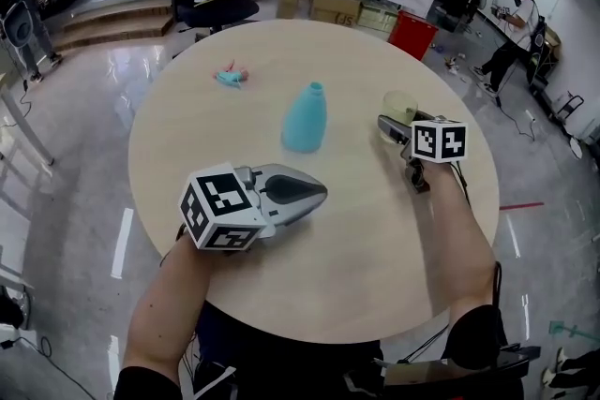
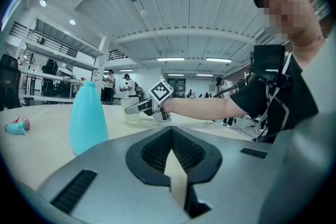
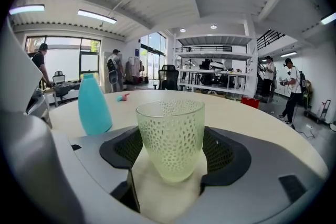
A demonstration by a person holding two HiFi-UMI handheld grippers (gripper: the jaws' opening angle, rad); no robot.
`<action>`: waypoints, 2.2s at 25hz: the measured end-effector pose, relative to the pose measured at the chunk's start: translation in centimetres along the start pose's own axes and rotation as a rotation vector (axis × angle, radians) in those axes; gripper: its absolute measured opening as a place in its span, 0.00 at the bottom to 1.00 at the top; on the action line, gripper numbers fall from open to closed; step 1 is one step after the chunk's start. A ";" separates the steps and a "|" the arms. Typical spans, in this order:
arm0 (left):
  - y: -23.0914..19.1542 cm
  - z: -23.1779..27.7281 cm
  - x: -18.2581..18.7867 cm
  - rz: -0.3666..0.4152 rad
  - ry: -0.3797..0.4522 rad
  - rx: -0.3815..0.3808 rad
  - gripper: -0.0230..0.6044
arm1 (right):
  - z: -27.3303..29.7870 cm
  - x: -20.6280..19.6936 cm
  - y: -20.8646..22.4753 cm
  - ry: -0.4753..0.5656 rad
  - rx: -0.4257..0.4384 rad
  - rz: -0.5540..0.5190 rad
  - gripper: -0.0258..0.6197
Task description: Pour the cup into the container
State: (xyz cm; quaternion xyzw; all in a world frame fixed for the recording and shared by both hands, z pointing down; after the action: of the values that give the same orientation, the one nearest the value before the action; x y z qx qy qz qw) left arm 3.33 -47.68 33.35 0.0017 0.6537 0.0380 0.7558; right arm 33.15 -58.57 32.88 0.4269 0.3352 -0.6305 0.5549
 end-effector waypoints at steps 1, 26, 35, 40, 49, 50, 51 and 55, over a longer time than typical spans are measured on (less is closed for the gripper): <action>0.0 0.0 0.0 0.000 0.000 0.000 0.03 | 0.0 -0.1 0.0 -0.001 0.003 0.005 0.60; -0.5 -0.1 -0.3 -0.002 -0.004 0.007 0.03 | -5.3 -0.5 0.6 0.129 0.055 0.118 0.60; -0.7 0.0 0.1 -0.011 0.010 0.160 0.03 | -8.9 -1.6 -3.0 0.207 0.133 0.047 0.50; 0.2 -0.5 2.0 -0.070 0.154 0.266 0.03 | -9.4 -2.6 -5.3 0.259 0.160 0.034 0.17; 0.9 -1.0 2.6 -0.115 0.112 0.475 0.03 | -9.6 -2.4 -7.1 0.269 0.269 0.060 0.05; 0.8 -0.9 2.7 -0.128 0.111 0.479 0.03 | -9.5 -2.2 -6.9 0.269 0.271 0.068 0.05; 0.7 -0.8 2.8 -0.143 0.104 0.484 0.03 | -9.6 -2.0 -6.6 0.272 0.266 0.078 0.05; 2.0 -1.6 2.7 -0.172 0.113 0.522 0.03 | -9.0 -3.0 -5.3 0.274 0.226 0.073 0.05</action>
State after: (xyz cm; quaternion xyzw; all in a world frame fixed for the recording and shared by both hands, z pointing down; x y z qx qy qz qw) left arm 2.06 -45.63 30.51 0.1387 0.6801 -0.1958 0.6927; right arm 29.46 -48.42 31.66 0.5802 0.3190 -0.5795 0.4752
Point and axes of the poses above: the fingertips, and each gripper's own axes: z forward along the fingers, y to its right, x out of its top, the point moved 7 cm from there along -z, backward along the fingers, and after that the axes turned 7 degrees about z, right-handed, at the moved point
